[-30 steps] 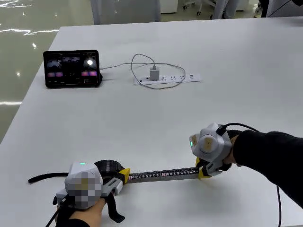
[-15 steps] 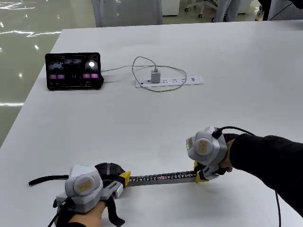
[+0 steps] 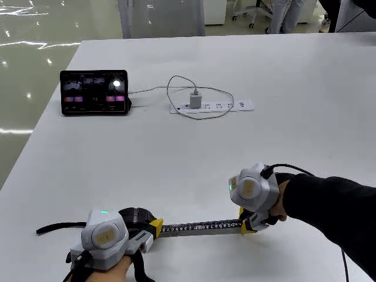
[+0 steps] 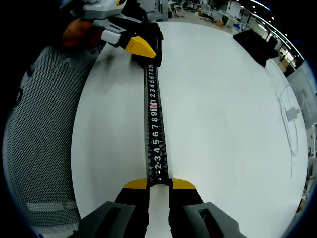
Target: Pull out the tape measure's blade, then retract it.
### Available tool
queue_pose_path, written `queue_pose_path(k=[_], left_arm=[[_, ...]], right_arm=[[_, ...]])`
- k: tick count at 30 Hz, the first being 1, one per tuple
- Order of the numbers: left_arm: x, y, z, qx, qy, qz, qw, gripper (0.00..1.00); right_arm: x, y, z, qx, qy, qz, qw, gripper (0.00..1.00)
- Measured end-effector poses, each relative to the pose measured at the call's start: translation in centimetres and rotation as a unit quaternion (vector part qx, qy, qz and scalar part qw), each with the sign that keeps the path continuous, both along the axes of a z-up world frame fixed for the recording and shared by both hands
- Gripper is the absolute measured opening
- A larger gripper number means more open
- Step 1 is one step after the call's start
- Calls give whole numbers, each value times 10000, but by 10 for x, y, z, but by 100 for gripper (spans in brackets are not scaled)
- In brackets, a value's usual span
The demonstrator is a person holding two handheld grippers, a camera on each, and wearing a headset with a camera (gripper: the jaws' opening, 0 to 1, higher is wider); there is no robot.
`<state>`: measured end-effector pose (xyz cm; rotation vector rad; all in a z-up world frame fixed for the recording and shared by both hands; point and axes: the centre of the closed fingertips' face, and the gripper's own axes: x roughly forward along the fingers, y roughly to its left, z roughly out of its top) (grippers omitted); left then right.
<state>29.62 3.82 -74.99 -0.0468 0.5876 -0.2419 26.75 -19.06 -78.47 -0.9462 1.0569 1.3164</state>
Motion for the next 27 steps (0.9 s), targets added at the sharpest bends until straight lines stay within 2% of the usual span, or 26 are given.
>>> queue_pose_path(k=[27], left_arm=[[1,1,0,-14,19,-2,10000,62]], right_arm=[[1,15,0,87,-49,-106,9999,11]])
